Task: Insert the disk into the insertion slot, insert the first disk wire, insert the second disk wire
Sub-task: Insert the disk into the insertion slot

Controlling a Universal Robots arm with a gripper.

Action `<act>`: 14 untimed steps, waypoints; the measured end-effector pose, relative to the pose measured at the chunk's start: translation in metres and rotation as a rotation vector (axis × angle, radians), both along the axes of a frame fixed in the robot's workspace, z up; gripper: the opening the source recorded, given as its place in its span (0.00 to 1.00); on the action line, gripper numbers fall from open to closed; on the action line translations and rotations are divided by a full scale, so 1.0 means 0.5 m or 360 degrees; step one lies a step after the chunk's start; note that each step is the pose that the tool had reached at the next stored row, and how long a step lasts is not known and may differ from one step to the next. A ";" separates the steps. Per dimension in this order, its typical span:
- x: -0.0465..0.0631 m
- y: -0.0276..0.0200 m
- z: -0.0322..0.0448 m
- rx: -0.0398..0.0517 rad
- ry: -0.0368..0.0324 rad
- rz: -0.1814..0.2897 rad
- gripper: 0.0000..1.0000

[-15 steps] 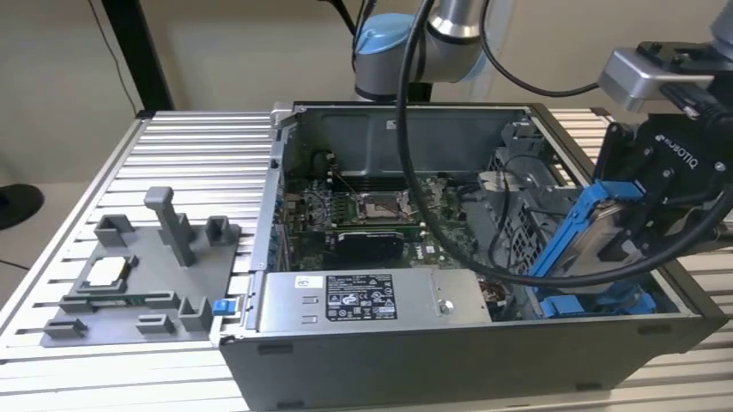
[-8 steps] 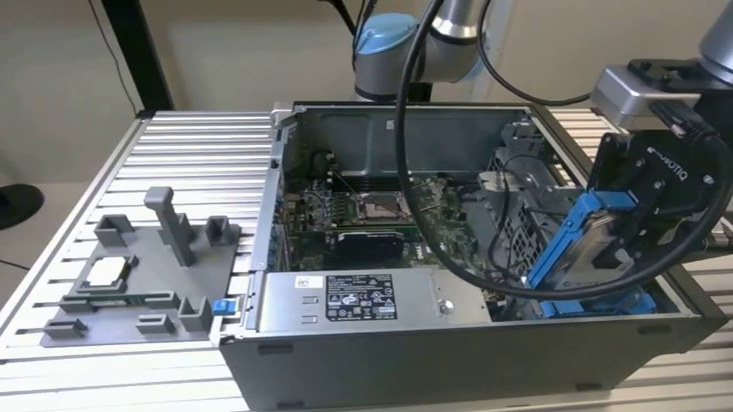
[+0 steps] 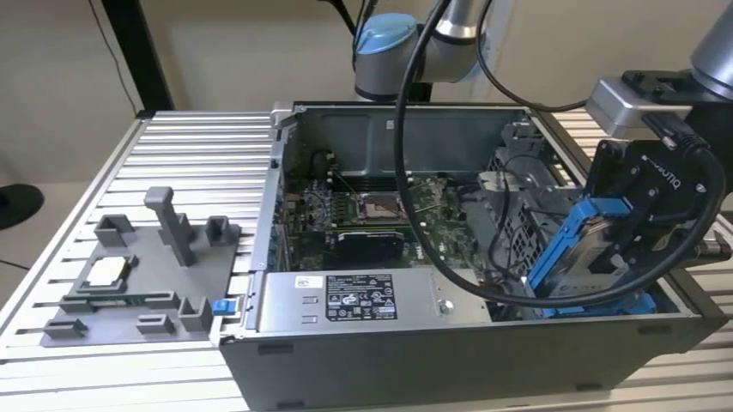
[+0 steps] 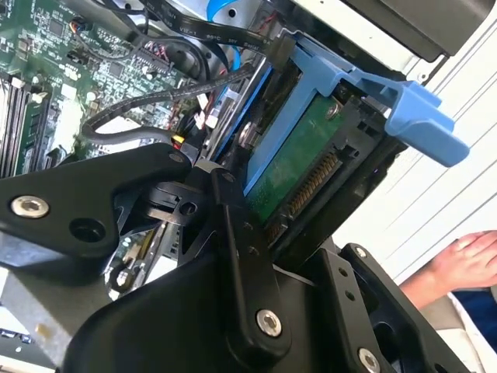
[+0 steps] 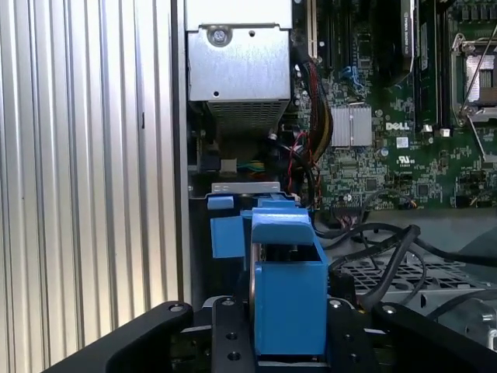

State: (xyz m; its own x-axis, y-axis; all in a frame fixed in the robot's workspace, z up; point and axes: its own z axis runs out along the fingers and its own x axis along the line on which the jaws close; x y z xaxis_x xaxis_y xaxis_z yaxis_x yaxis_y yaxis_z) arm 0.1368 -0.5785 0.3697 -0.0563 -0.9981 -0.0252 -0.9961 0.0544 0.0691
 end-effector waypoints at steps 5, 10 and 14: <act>0.000 0.0000 0.000 0.0000 0.0000 0.0000 0.00; 0.000 0.0000 0.000 0.0000 0.0000 0.0000 0.00; 0.000 0.0000 0.000 0.0000 0.0000 0.0000 1.00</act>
